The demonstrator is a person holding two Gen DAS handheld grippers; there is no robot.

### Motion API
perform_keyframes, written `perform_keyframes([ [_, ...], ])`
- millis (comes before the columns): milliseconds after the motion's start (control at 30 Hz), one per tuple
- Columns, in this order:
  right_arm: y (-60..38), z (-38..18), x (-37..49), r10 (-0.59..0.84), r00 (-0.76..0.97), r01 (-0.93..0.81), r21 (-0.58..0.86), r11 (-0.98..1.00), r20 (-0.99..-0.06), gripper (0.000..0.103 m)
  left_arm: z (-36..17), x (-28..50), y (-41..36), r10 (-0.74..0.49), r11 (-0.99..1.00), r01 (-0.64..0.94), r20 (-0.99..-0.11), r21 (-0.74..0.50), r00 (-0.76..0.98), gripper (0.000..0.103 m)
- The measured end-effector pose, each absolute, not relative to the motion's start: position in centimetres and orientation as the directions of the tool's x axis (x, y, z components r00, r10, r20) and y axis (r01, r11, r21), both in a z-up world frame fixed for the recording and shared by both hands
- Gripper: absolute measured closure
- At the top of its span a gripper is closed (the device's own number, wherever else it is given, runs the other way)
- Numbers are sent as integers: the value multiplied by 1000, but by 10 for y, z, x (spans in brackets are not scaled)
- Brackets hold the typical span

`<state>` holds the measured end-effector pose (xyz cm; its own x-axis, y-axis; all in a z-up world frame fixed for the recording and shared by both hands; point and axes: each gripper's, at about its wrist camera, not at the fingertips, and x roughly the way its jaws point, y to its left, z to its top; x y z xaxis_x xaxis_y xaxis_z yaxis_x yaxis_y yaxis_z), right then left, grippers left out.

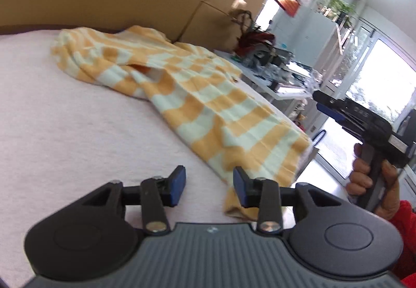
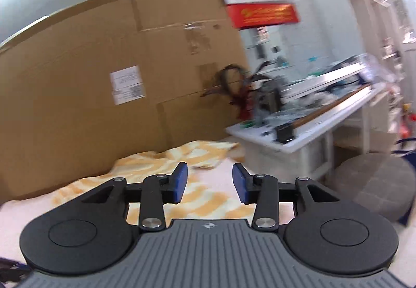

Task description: Fold clothes

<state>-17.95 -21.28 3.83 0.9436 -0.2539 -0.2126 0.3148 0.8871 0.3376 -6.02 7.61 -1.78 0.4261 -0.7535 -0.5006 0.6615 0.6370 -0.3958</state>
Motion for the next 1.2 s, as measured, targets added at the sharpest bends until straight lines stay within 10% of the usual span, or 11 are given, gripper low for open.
perform_keyframes([
  [133,-155,26,-129,112,946,12,379,925,-305,58,-10,-40,104,-647,757,555,-518,-344,560,65],
  [233,-101,5,-92,136,893,-3,297,955,-429,48,-8,-33,113,-584,806,513,-537,-294,609,65],
  [267,-92,-1,-83,111,882,9,252,968,-458,51,-9,-31,115,-575,813,505,-541,-291,613,64],
  [333,-80,-3,-74,48,884,18,136,991,-466,98,-10,-25,119,-566,820,490,-549,-296,615,56],
  [467,-107,14,-59,121,901,6,290,957,-417,98,-6,-11,109,-604,793,509,-540,-335,587,56],
  [633,-136,42,-25,18,938,85,282,956,-345,85,-7,24,79,-672,737,530,-544,-420,503,65],
  [733,-141,41,5,-19,937,93,196,976,-349,47,-18,44,68,-693,720,476,-563,-506,450,103],
  [933,-167,7,35,112,923,15,325,946,-368,64,-27,60,58,-686,728,409,-572,-550,450,103],
  [1200,-180,4,38,169,901,14,416,909,-399,52,-40,85,57,-725,670,286,-518,-685,454,92],
])
